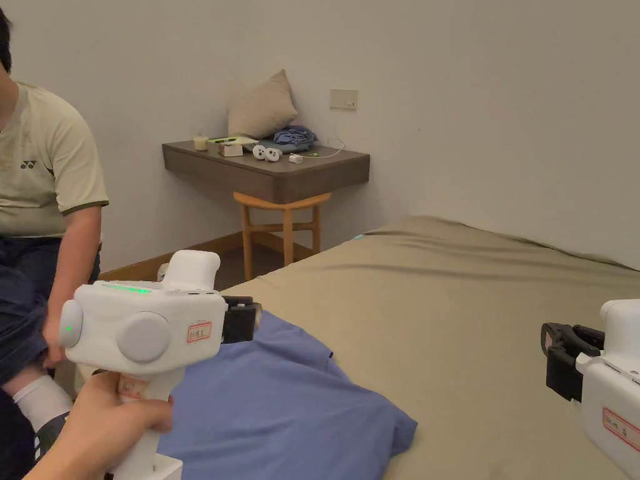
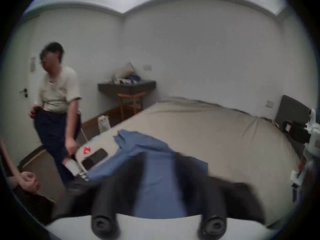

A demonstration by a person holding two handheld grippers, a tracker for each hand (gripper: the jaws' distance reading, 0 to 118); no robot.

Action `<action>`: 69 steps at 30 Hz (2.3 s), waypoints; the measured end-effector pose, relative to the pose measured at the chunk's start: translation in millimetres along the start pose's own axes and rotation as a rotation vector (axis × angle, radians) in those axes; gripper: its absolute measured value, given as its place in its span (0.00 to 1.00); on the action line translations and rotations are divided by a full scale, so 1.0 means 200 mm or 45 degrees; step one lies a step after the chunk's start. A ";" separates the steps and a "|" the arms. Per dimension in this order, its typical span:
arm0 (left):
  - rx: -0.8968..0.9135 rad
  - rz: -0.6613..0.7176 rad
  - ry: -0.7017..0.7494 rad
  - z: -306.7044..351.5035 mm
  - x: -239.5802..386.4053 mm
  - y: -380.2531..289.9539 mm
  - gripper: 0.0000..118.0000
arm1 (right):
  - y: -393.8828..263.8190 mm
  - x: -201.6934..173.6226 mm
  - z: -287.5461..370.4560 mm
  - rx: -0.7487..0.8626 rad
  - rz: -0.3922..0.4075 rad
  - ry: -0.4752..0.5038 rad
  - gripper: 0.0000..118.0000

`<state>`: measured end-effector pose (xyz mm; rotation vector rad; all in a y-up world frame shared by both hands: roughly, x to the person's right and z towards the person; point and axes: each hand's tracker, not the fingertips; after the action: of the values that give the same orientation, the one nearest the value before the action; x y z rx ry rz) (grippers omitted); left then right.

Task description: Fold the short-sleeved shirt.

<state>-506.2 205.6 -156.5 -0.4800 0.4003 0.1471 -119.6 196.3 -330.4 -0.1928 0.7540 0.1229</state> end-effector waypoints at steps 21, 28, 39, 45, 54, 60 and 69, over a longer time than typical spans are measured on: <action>-1.109 -0.018 -0.095 -1.53 0.15 -0.48 0.61 | -0.37 0.29 -0.17 -0.315 0.000 -0.169 0.02; -0.863 -0.068 -0.147 -1.38 0.16 -0.26 0.01 | -0.35 0.36 -0.03 -0.262 -0.046 -0.204 0.02; -0.448 -0.225 -0.473 -0.80 0.73 0.42 0.01 | -0.34 0.63 0.33 -0.240 -0.130 -0.389 0.02; -0.349 -0.471 -0.729 -0.58 1.37 0.67 0.01 | -0.33 0.79 0.65 -0.233 -0.156 -0.545 0.02; -0.473 -0.590 -1.189 -0.55 2.45 0.35 0.01 | -0.39 1.08 1.16 -0.301 -0.220 -0.906 0.02; -0.690 -0.791 -1.465 -0.53 2.98 -0.18 0.01 | -0.49 1.25 1.40 -0.347 -0.311 -1.092 0.02; -0.949 -0.473 -1.394 -0.70 3.07 -0.57 0.99 | -0.60 1.36 1.43 -0.369 -0.408 -1.112 0.02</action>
<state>33.0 66.1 -472.4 -1.0999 -0.8536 0.1740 289.2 153.2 -299.5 -0.4913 -0.1733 0.0029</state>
